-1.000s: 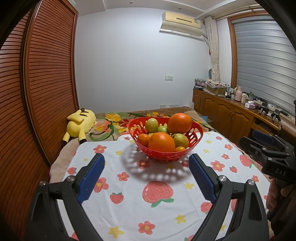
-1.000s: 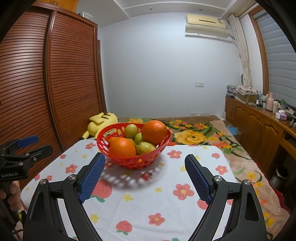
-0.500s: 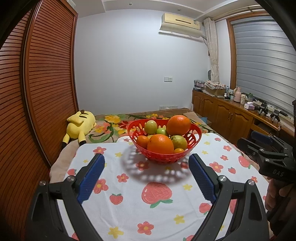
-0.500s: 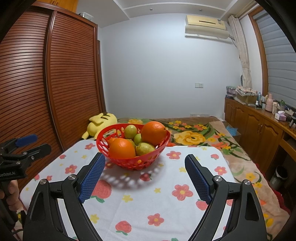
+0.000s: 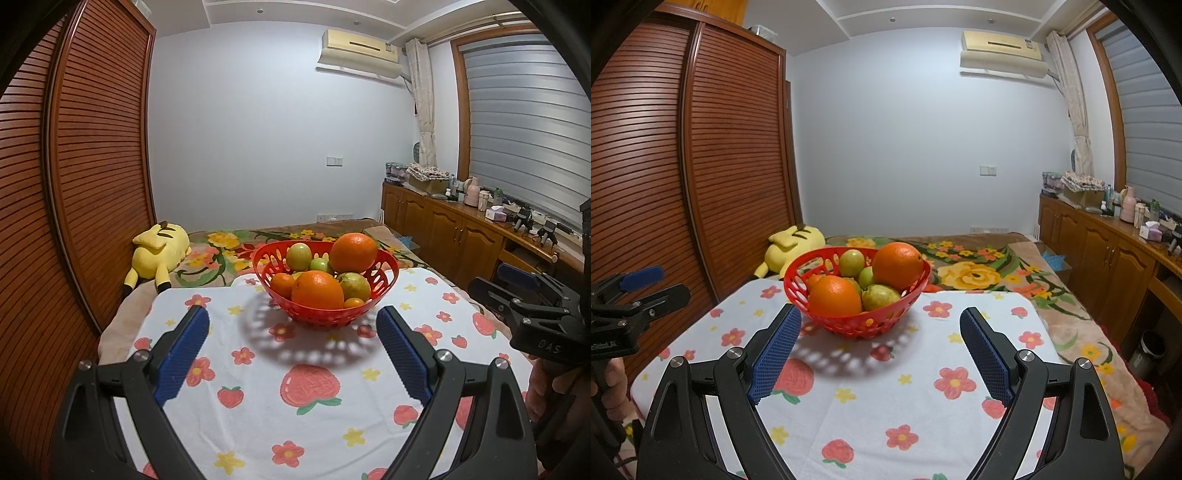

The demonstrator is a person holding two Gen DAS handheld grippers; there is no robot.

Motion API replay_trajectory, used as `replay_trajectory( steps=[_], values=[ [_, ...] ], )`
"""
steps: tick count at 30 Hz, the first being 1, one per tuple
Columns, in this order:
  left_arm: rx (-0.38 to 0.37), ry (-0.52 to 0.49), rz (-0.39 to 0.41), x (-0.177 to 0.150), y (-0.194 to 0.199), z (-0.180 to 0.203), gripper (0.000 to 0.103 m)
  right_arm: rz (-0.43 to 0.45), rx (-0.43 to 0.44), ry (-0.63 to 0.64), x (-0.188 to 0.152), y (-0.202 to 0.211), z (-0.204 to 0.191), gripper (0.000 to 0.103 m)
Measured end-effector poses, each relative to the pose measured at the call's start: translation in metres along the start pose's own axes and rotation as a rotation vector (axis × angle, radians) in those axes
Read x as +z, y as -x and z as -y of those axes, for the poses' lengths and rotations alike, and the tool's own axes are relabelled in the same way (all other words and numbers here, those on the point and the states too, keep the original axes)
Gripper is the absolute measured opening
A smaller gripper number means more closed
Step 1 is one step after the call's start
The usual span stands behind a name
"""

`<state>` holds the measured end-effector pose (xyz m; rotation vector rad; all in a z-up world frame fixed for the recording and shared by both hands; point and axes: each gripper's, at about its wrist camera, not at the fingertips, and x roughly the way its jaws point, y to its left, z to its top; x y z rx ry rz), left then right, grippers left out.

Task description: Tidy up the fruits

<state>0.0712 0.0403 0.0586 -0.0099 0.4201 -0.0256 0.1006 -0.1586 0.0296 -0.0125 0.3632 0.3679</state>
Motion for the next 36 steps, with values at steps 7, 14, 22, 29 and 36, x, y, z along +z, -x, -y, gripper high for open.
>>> replay_trajectory(
  steps=[7, 14, 22, 29, 36],
  values=[
    [-0.002, 0.001, 0.002, 0.0, 0.0015, 0.0005, 0.093, 0.002, -0.001, 0.0, 0.001, -0.0002, 0.0001, 0.09],
    [-0.002, 0.0, 0.003, -0.0004, 0.0017, 0.0005, 0.093, 0.002, 0.0, 0.0, 0.0008, 0.0003, 0.0001, 0.09],
    [-0.001, 0.001, 0.004, -0.0007, 0.0029, 0.0007, 0.093, 0.006, -0.002, 0.001, 0.0023, -0.0001, 0.0001, 0.09],
    [-0.001, -0.001, 0.006, -0.0003, 0.004, 0.0012, 0.093, 0.007, -0.003, 0.001, 0.0019, 0.0014, -0.0001, 0.09],
    [0.001, -0.002, 0.007, 0.0, 0.0043, 0.0016, 0.093, 0.008, -0.002, 0.001, 0.0015, 0.0014, -0.0002, 0.09]
  ],
)
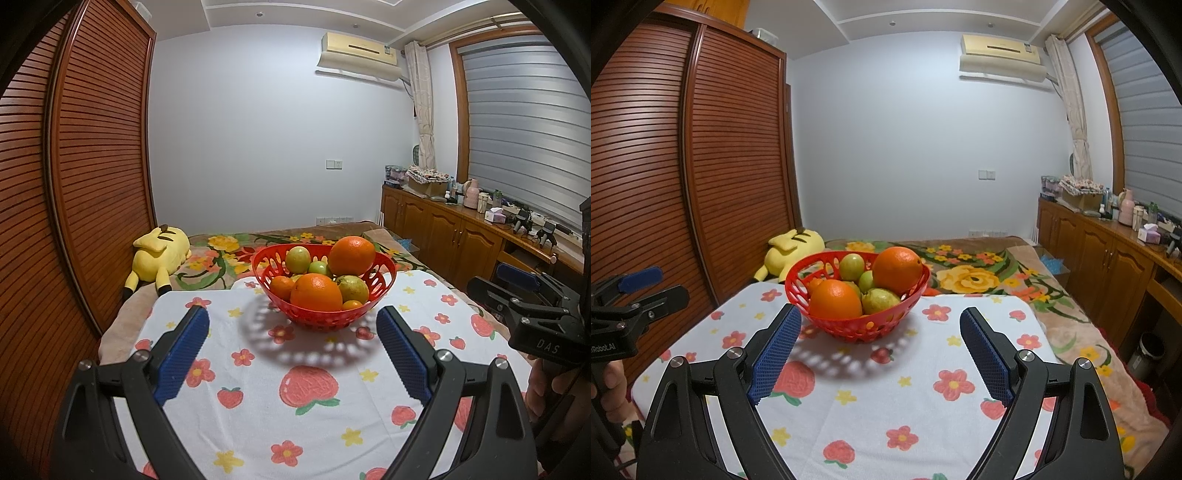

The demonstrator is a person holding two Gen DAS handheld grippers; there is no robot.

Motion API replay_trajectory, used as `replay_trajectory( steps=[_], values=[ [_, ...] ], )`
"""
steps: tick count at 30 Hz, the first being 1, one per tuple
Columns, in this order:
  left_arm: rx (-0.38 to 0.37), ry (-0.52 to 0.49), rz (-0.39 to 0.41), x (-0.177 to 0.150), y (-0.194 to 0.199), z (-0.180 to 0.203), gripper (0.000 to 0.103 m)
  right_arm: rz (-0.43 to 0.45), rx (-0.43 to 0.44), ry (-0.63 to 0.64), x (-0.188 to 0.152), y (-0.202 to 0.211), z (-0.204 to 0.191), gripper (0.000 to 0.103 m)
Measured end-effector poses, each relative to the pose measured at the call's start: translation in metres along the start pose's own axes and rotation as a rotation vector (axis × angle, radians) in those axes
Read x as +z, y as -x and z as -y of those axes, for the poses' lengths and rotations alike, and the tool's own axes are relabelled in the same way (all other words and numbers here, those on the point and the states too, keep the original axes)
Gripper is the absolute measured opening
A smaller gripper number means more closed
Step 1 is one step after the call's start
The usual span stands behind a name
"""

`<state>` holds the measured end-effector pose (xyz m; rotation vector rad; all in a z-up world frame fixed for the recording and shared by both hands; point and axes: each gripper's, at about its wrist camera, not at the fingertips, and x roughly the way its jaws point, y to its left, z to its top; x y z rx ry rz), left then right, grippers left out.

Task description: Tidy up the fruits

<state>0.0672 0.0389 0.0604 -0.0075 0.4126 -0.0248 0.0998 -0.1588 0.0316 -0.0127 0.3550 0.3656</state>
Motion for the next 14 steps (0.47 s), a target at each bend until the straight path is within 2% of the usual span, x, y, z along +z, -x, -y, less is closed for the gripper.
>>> replay_trajectory(
  steps=[14],
  values=[
    [-0.001, 0.002, -0.001, 0.0003, 0.0012, 0.0003, 0.093, 0.001, 0.0, 0.0, 0.0001, 0.0004, -0.0001, 0.09]
  ],
)
